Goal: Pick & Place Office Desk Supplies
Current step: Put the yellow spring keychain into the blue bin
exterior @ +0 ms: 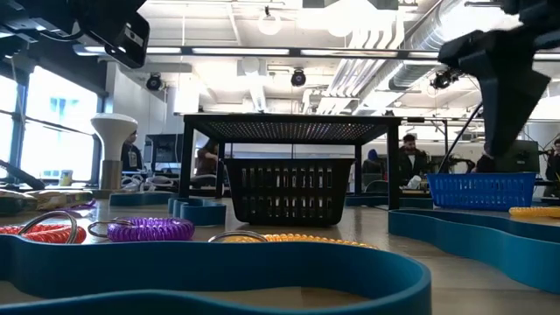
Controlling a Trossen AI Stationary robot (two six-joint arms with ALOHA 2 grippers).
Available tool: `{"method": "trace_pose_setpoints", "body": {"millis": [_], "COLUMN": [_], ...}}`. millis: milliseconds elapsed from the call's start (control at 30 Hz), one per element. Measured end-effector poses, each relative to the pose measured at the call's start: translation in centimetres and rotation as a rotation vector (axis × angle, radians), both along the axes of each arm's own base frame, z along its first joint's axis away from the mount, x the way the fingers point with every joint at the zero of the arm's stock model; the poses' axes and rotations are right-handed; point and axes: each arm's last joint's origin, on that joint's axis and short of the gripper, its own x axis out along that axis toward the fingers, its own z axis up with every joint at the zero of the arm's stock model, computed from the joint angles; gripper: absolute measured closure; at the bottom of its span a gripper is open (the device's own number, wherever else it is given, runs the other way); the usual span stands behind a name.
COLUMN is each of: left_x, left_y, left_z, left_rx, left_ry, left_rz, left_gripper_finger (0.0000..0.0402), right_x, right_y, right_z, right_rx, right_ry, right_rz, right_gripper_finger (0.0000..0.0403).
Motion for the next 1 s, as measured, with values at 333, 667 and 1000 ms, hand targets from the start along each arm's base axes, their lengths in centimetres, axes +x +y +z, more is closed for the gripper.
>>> {"method": "trace_pose_setpoints", "body": {"millis": [333,667,1000], "left_x": [0.0,0.0,0.0], "left_y": [0.0,0.0,0.0], "left_z": [0.0,0.0,0.0], "left_rx": [-0.002,0.007,0.005], "left_ry": [0.0,-0.002,-0.001], "left_rz": [0.0,0.001,0.0], "left_gripper_finger": [0.0257,0.0257,0.0257], "right_x": [0.1,-0.4,-0.3], "right_y": [-1.0,-1.7,-2.0], "right_z": [-2.8,-3.4,-3.3], "right_rx": [0.174,0.165,0.153], "right_ry": [0.022,0.075,0.09], "right_rz": [-0.047,-0.047,0.022], "right_gripper_finger": [0.0168,0.0168,0.0176]}}
